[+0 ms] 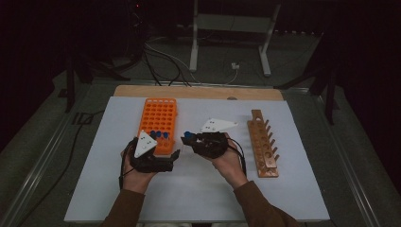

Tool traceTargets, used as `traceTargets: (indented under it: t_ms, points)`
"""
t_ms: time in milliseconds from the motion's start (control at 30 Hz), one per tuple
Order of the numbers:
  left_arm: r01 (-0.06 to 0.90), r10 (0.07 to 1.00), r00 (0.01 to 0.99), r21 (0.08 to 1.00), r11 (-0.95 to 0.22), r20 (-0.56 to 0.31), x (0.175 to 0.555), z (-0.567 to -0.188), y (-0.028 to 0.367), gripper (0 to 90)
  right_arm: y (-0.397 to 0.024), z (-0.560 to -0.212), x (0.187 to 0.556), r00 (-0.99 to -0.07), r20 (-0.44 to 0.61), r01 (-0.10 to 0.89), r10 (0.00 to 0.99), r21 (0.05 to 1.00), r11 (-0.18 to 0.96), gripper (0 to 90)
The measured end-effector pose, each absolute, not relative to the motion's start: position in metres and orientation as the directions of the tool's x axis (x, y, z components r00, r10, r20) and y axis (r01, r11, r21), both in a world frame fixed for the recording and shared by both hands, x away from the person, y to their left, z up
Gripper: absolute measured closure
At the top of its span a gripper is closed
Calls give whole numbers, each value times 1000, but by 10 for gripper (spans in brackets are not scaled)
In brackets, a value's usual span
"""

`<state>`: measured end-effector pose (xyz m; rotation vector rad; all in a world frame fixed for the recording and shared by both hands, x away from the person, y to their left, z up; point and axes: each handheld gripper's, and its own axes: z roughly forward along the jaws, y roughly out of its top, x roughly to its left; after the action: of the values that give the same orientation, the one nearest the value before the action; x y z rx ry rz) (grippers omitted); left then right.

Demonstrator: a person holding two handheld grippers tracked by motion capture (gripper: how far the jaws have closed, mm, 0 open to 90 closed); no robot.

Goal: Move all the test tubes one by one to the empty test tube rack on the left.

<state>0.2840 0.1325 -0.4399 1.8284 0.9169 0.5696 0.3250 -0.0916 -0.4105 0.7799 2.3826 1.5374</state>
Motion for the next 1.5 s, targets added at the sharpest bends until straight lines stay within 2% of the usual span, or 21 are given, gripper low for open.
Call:
traceTargets:
  t_ms: [233, 367, 433, 533, 633, 733, 1067, 1267, 1500]
  points:
    - [331, 781, 624, 906, -263, -2, 285, -442, 121, 84, -82, -410, 322, -852, 112, 315, 511, 890, 330, 769]
    - [326, 787, 617, 908, -263, 7, 284, -443, 118, 191, -79, -410, 321, -855, 117, 317, 506, 889, 330, 769]
    - [318, 773, 635, 910, -266, 4, 284, -444, 117, 346, -78, -410, 321, -857, 116, 314, 503, 891, 328, 769]
    - [302, 754, 657, 913, -274, 9, 283, -445, 116, 509, -77, -409, 320, -858, 119, 313, 500, 893, 324, 768]
    - [289, 740, 673, 914, -284, 17, 282, -445, 114, 623, -77, -409, 320, -861, 117, 309, 495, 893, 327, 769]
    - [283, 734, 679, 916, -286, 19, 282, -445, 114, 698, -78, -409, 319, -862, 119, 310, 494, 894, 325, 769]
    - [266, 721, 692, 917, -297, 33, 281, -445, 113, 769, -77, -411, 320, -863, 125, 315, 490, 891, 327, 769]
    - [263, 717, 696, 918, -298, 33, 280, -445, 114, 777, -77, -411, 320, -865, 132, 318, 485, 891, 325, 759]
    - [275, 728, 685, 917, -289, 23, 282, -445, 117, 778, -85, -408, 322, -861, 151, 326, 486, 897, 299, 554]
